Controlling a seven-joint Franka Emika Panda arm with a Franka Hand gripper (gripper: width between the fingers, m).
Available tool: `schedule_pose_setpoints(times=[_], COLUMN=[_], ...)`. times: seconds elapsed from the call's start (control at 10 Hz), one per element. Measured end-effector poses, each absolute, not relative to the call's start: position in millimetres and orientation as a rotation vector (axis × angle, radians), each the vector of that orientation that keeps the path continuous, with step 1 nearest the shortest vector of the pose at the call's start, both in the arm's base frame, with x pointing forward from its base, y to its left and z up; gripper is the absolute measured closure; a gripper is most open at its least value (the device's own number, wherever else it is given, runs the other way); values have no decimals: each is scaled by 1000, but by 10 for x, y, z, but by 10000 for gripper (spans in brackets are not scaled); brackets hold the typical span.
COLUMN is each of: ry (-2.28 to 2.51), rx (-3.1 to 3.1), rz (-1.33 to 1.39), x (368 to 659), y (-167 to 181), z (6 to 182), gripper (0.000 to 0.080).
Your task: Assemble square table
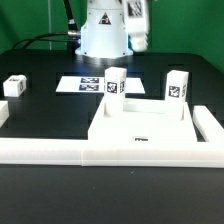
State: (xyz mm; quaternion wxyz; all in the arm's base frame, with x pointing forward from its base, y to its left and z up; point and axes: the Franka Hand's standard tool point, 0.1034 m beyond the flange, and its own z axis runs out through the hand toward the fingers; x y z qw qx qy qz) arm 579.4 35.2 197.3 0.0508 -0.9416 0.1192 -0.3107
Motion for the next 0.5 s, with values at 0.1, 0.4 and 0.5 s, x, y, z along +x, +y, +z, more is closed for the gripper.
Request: schedule_pose_setpoints(times=[0.1, 0.4, 0.5], ry=[343, 311, 303], rx=[-2866, -2881, -2883], rz=[-949, -954, -954], x=[5872, 5861, 5861], y=[434, 399, 398], z=[1954, 1951, 1950], gripper=[509, 509, 509])
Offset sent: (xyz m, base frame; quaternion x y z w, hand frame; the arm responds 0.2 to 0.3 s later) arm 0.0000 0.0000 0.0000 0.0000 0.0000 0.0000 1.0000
